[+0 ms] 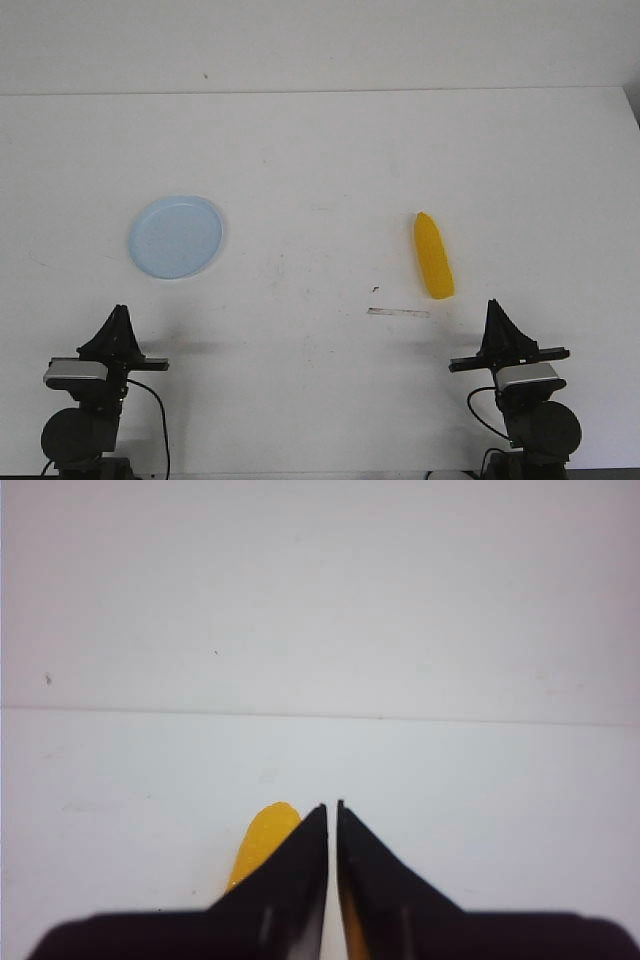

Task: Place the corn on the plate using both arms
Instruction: 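Reach the left gripper forward to the edge of the light blue plate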

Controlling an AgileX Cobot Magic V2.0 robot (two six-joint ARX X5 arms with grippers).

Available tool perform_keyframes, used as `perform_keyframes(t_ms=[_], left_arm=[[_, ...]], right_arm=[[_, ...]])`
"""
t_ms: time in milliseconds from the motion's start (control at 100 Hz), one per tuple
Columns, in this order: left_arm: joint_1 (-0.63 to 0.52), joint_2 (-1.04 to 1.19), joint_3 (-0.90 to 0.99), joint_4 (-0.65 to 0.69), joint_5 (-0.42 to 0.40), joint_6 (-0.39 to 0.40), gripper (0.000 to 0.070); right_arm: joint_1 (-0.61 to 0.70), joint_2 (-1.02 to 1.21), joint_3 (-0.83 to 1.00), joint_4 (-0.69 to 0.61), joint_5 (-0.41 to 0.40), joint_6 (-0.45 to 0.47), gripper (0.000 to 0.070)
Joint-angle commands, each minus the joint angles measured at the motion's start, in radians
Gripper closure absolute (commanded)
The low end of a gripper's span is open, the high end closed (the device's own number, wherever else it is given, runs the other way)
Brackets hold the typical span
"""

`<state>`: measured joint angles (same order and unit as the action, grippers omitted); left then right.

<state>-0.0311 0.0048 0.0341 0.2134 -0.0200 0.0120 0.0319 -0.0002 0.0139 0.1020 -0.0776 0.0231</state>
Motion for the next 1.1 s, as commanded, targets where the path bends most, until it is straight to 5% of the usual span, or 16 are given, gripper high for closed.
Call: perform_keyframes(t_ms=[0, 520, 790, 1090], left_arm=[[-0.002, -0.002, -0.021, 0.012, 0.002, -0.002, 0.0699], [-0.002, 0.002, 0.050, 0.166, 0.000, -0.163, 0.0699], [-0.002, 0.108, 0.302, -0.042, -0.043, -0.160, 0.0699], [-0.002, 0.467, 0.570, -0.315, -0.044, -0.220, 0.0699]], right_arm=[[0.001, 0.002, -0.001, 0.010, 0.000, 0.002, 0.0685], [0.001, 0.002, -0.001, 0.010, 0.000, 0.002, 0.0685], [0.001, 0.002, -0.001, 0.010, 0.000, 0.002, 0.0685], [0.001, 0.002, -0.001, 0.010, 0.000, 0.002, 0.0685]])
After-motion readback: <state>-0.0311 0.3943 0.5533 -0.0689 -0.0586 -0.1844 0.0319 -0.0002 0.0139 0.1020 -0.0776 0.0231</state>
